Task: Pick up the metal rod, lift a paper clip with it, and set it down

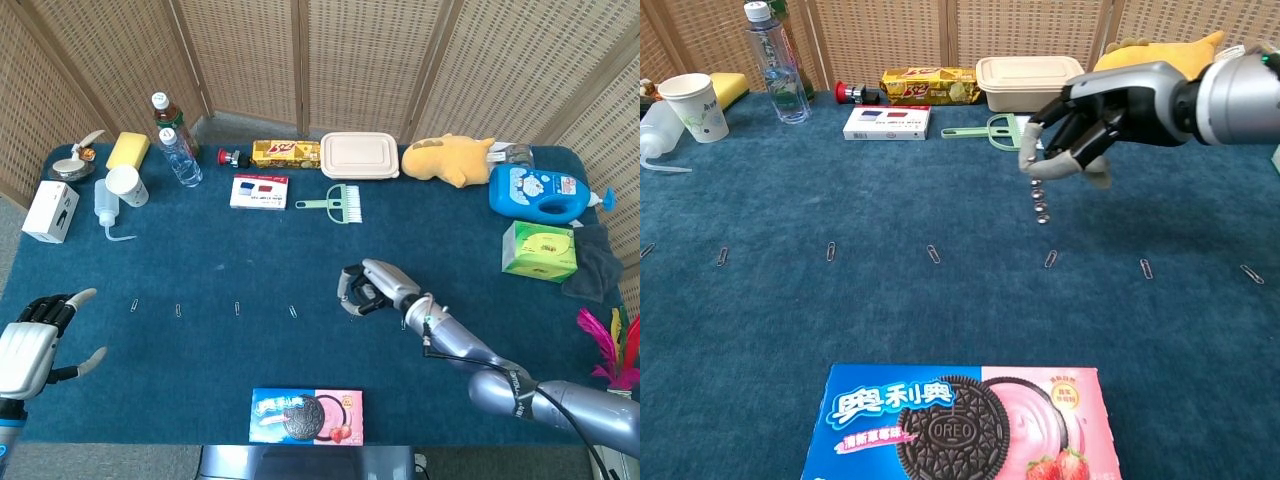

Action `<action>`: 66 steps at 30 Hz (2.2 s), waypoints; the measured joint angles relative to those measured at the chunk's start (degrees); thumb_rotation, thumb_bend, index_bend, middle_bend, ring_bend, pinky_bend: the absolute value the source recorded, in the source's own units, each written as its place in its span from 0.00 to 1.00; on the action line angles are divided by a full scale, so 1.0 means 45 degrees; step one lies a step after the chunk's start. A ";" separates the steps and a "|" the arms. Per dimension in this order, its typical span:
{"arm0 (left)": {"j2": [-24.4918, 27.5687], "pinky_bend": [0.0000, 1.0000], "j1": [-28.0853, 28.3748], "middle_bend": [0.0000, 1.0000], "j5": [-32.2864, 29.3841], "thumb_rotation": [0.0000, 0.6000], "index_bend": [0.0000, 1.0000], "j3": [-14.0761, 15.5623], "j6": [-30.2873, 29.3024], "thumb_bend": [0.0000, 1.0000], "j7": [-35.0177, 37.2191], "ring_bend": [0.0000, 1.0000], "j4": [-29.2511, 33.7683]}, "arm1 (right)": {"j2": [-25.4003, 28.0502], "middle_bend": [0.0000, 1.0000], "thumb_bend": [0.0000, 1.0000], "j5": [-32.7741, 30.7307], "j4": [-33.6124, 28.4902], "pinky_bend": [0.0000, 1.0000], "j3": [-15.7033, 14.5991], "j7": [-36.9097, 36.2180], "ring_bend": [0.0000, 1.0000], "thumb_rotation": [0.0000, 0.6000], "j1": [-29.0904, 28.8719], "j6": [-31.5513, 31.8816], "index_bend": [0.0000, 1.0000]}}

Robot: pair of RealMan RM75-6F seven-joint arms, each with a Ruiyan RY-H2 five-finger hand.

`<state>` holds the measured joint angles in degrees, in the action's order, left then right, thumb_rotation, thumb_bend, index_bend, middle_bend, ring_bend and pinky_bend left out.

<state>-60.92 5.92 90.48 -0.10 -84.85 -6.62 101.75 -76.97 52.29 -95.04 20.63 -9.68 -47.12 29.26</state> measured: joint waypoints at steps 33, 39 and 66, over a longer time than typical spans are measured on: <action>-0.0105 0.19 0.0020 0.25 -0.0310 0.74 0.14 -0.0017 0.0233 0.39 0.0350 0.21 -0.0416 | -0.3336 0.86 0.41 -0.2356 0.3135 0.74 -0.1127 0.0989 0.86 1.00 -0.2982 0.0434 0.63; -0.0189 0.19 0.0072 0.25 -0.0313 0.73 0.14 -0.0036 0.0287 0.39 0.0398 0.21 -0.0490 | -0.3394 0.86 0.41 -0.2570 0.3149 0.74 -0.1257 0.1162 0.86 1.00 -0.3180 0.0418 0.62; -0.0228 0.19 0.0071 0.25 -0.0344 0.73 0.14 -0.0025 0.0278 0.39 0.0645 0.21 -0.0760 | -0.3738 0.85 0.41 -0.3502 0.3397 0.74 -0.1189 0.1590 0.86 1.00 -0.4008 0.0590 0.62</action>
<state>-61.94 6.23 88.93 -0.21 -83.59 -3.72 98.32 -93.79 36.54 -79.76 15.27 -2.53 -65.15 31.92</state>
